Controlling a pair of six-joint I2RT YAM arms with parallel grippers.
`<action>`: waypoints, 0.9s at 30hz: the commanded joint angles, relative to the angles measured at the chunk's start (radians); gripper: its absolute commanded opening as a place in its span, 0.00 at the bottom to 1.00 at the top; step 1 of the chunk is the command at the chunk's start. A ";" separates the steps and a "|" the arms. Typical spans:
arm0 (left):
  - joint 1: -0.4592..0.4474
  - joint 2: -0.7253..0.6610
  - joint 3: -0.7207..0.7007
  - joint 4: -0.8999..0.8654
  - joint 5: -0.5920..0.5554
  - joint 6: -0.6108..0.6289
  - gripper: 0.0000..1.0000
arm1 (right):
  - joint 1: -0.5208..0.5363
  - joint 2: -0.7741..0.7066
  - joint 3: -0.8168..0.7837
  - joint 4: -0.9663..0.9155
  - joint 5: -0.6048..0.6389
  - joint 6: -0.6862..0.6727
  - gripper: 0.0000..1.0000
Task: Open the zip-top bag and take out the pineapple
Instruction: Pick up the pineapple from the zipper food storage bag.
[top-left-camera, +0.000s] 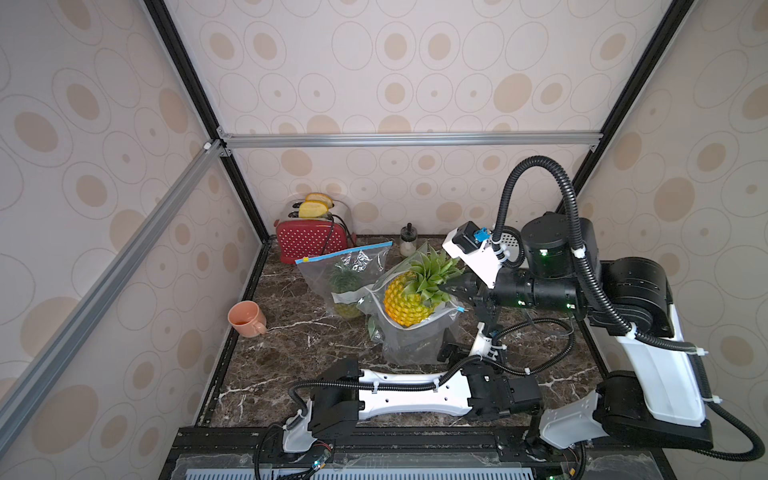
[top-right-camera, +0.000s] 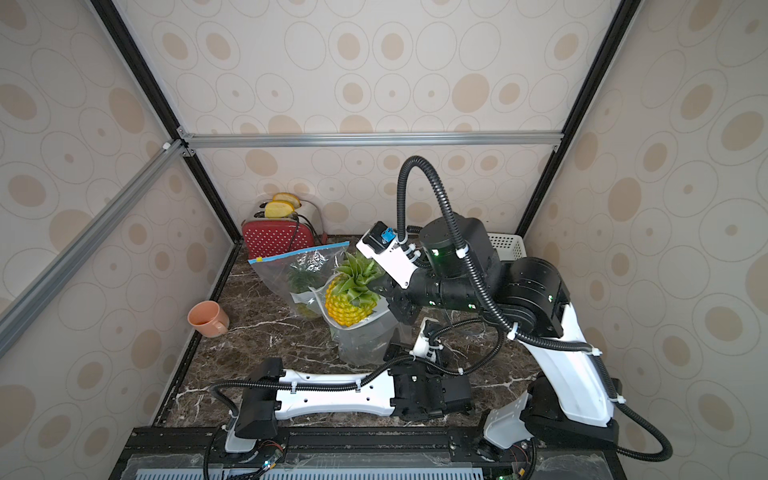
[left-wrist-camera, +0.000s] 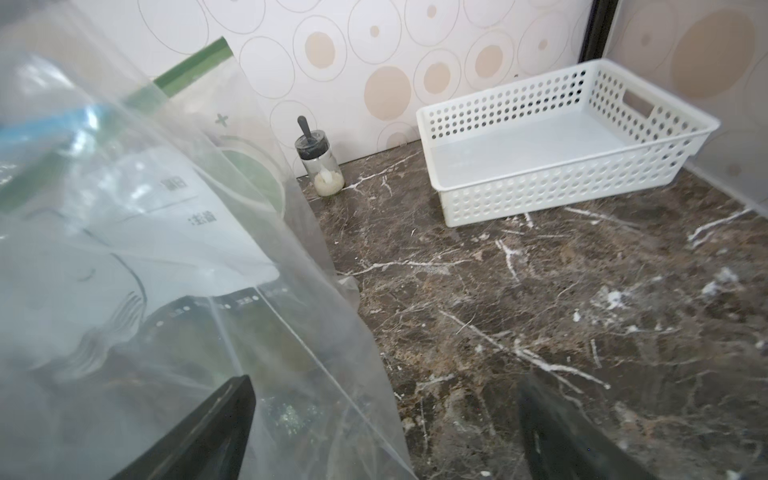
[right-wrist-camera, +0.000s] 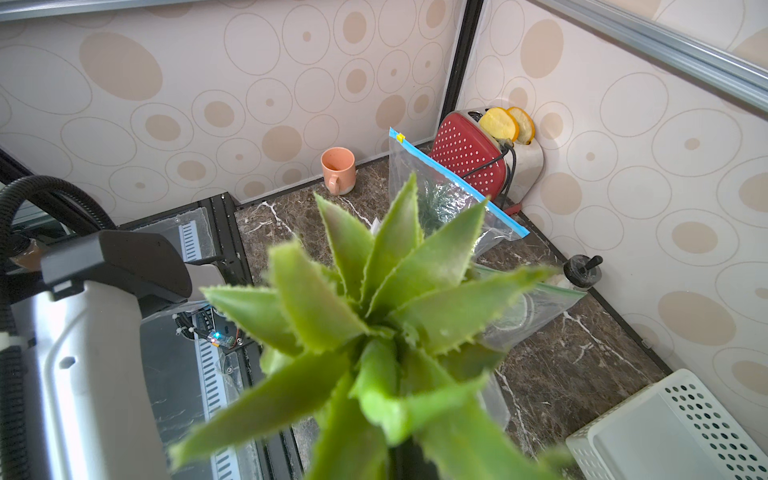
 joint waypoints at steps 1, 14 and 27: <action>0.063 -0.040 -0.066 0.054 0.033 0.020 0.99 | 0.015 0.011 0.060 0.081 -0.025 0.010 0.00; 0.159 -0.045 -0.131 0.161 0.027 0.122 0.95 | 0.070 0.070 0.161 0.040 0.020 0.012 0.00; 0.136 -0.035 -0.066 -0.069 0.042 0.013 0.98 | 0.072 0.079 0.240 -0.019 0.089 0.004 0.00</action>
